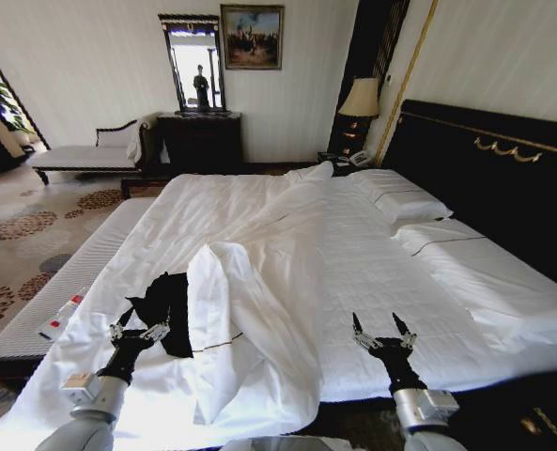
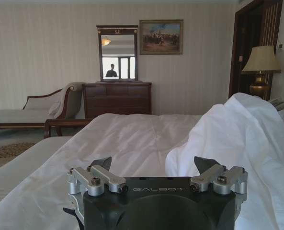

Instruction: Fold the clothes on the bed.

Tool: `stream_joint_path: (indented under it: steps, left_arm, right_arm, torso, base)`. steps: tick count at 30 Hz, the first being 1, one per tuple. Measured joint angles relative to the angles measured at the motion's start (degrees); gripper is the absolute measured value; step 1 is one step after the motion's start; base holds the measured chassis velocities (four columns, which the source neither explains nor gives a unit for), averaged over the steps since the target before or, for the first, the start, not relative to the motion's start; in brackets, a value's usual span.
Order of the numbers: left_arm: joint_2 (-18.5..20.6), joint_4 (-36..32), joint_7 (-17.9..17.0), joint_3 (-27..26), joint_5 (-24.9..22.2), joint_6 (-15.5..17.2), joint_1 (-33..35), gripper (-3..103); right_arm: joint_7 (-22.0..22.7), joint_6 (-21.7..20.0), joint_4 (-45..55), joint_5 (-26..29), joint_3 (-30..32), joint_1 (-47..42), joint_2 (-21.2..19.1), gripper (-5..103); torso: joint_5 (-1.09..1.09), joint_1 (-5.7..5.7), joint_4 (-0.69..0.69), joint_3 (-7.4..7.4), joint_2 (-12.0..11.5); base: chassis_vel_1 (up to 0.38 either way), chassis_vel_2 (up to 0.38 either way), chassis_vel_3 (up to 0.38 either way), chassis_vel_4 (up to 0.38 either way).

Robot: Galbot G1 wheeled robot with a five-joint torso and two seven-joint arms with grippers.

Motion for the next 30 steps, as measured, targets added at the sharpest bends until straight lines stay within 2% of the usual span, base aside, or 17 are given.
stream_joint_path:
  steps: [10,19,21,22,27,29,30]
  left_arm:
    - [0.00,-0.08,0.03,-0.15,0.02,-0.02,0.23,98]
    - [-0.60,-0.11,0.03,-0.39,0.01,-0.18,0.52,98]
    - [-0.84,0.08,0.03,-0.62,0.05,-0.39,0.86,98]
    - [-0.84,0.08,0.03,-0.62,0.05,-0.39,0.86,98]
    - [-1.37,0.35,0.03,-0.89,0.39,-0.48,1.11,98]
    - [-1.50,0.36,0.03,-0.89,0.53,-0.48,1.14,98]
    - [-1.87,0.35,0.03,-0.89,0.93,-0.48,1.22,98]
  right_arm:
    - [-0.05,0.23,-0.19,-0.35,-0.54,0.08,0.04,100]
    - [-0.05,0.11,-0.44,0.96,-0.96,0.52,-1.91,100]
    - [0.38,-0.30,-0.85,3.25,-1.86,1.23,-4.45,100]
    - [0.38,-0.30,-0.85,3.25,-1.86,1.23,-4.45,100]
    - [0.64,-2.41,-1.47,8.16,-2.16,3.46,-10.94,100]
    - [0.71,-2.89,-1.49,9.25,-2.15,3.80,-11.72,100]
    - [0.95,-4.51,-1.49,13.24,-2.21,4.98,-14.09,100]
  torso:
    - [0.00,0.00,0.00,0.00,0.00]
    - [-0.01,0.01,0.00,0.00,0.00]
    - [0.02,0.00,0.00,0.00,0.00]
    - [0.02,0.00,0.00,0.00,0.00]
    - [0.02,0.01,0.00,0.00,0.00]
    - [0.02,0.01,0.01,0.00,0.00]
    - [0.04,0.01,0.01,0.00,0.00]
  base:
    - [0.168,0.226,-0.164,-0.224]
    - [0.136,0.190,-0.131,-0.176]
    - [0.085,0.122,-0.082,-0.107]
    - [0.069,0.097,-0.082,-0.088]
    - [0.021,0.023,-0.022,-0.039]
    - [0.000,0.000,0.000,0.000]
    - [0.000,0.000,0.000,0.000]
